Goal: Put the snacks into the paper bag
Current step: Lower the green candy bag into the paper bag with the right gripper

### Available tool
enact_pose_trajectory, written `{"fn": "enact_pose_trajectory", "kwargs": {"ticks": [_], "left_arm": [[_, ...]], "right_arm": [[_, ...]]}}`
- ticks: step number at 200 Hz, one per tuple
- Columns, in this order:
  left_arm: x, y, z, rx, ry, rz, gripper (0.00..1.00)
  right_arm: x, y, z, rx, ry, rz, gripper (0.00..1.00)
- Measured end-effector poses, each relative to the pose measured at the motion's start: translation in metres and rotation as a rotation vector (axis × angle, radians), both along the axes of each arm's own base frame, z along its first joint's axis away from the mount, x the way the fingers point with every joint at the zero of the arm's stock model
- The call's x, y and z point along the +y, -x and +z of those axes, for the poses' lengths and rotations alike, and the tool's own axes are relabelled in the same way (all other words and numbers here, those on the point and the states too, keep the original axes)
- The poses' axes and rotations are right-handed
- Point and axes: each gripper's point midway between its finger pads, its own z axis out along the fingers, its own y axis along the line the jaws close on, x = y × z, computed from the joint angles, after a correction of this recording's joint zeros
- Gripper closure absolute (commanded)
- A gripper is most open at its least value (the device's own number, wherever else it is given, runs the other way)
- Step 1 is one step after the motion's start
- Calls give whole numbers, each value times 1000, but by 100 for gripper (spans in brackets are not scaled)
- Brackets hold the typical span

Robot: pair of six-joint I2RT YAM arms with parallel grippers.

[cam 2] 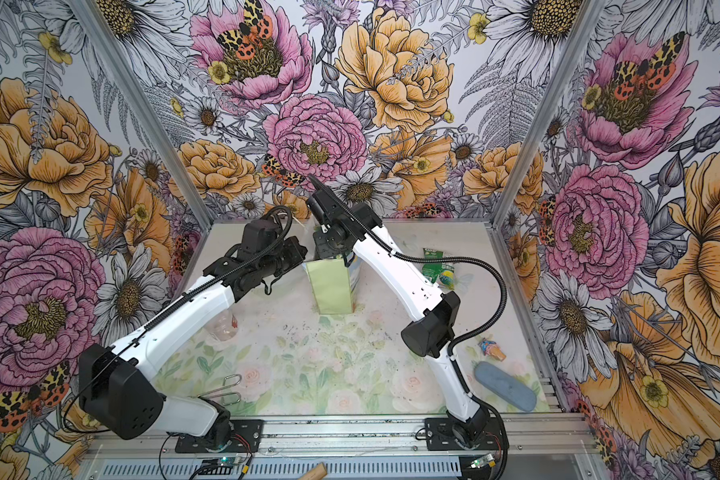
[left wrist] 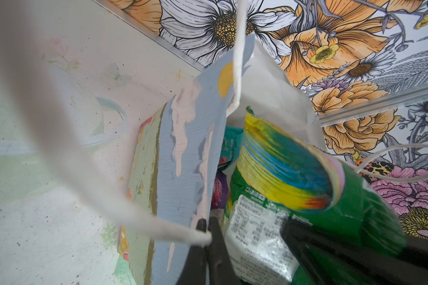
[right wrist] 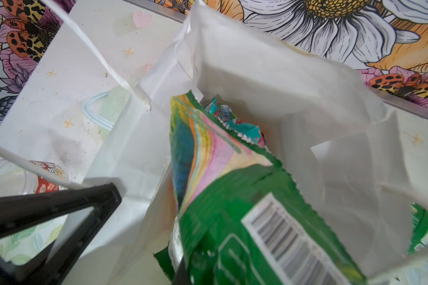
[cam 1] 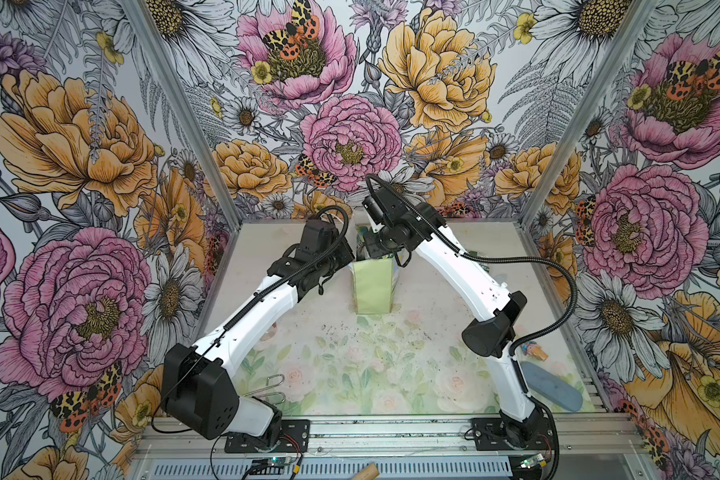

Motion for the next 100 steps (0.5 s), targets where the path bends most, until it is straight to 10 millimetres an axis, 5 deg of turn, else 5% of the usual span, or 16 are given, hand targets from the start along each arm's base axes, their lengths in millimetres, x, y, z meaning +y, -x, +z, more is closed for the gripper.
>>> {"fn": "enact_pose_trajectory", "kwargs": {"ticks": [100], "left_arm": [[-2, 1, 0, -2, 1, -5, 100]], "right_arm": [[8, 6, -13, 95, -80, -85, 100]]}}
